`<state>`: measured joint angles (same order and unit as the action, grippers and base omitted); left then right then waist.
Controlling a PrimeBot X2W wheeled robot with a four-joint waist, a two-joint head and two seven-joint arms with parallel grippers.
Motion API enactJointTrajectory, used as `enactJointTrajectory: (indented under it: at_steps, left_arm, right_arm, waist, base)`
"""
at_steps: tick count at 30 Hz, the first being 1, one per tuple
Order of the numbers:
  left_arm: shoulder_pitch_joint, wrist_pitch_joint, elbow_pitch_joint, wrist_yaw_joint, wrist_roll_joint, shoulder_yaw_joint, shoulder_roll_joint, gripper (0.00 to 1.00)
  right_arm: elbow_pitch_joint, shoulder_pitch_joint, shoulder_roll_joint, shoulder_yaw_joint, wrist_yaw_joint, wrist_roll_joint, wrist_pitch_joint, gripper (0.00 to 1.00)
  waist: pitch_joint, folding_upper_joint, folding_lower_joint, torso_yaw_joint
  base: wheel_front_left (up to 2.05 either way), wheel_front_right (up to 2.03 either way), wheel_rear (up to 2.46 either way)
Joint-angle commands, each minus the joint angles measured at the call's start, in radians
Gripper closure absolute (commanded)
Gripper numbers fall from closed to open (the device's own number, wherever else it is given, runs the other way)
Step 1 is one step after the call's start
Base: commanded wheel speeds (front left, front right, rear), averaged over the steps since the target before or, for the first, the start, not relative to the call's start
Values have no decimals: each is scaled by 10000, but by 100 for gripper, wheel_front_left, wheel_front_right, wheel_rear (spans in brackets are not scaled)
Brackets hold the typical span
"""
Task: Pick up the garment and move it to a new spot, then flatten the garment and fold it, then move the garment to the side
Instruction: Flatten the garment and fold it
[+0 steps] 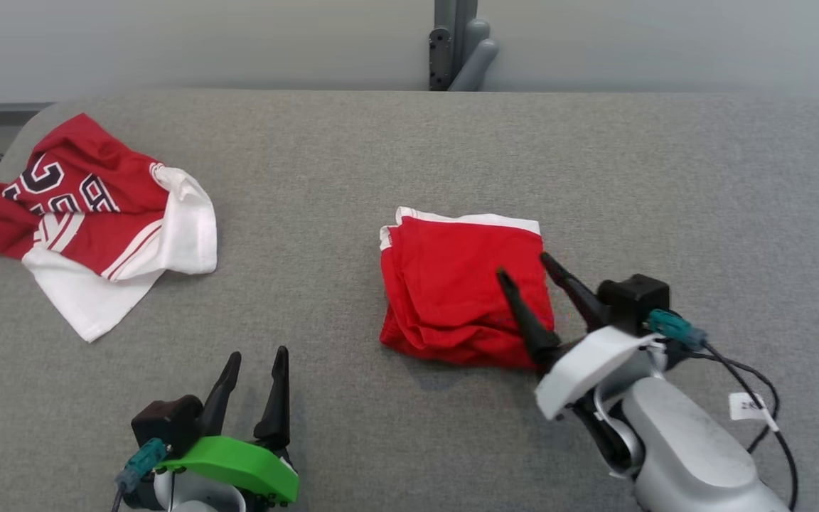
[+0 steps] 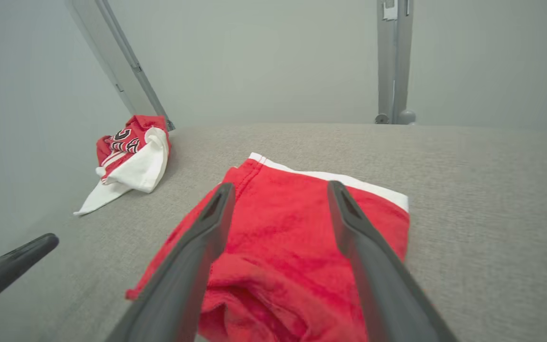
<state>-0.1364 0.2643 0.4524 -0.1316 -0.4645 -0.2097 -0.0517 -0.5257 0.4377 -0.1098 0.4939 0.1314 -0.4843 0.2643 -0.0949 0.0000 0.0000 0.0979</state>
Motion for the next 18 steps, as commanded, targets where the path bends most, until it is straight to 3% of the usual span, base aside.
enactJointTrajectory:
  at_steps: [1, 7, 18]
  left_arm:
    - [161, -2, -45, 24, 190, 194, -35, 0]
    - [422, -2, -182, 24, 979, 917, -27, 0]
    - [1041, -2, -674, 24, 2174, 1760, -6, 0]
  right_arm:
    - [98, -377, -132, -423, -11, 275, -2, 0]
    - [446, -1391, -195, -2272, -8, 1167, -2, 0]
    - [1103, -2732, 191, -4061, -8, 2009, -2, 0]
  waist:
    - [258, 0, 0, -483]
    - [542, 0, 0, -1099]
    - [890, 0, 0, -1637]
  base:
    - [0, 0, 0]
    - [0, 0, 0]
    - [0, 0, 0]
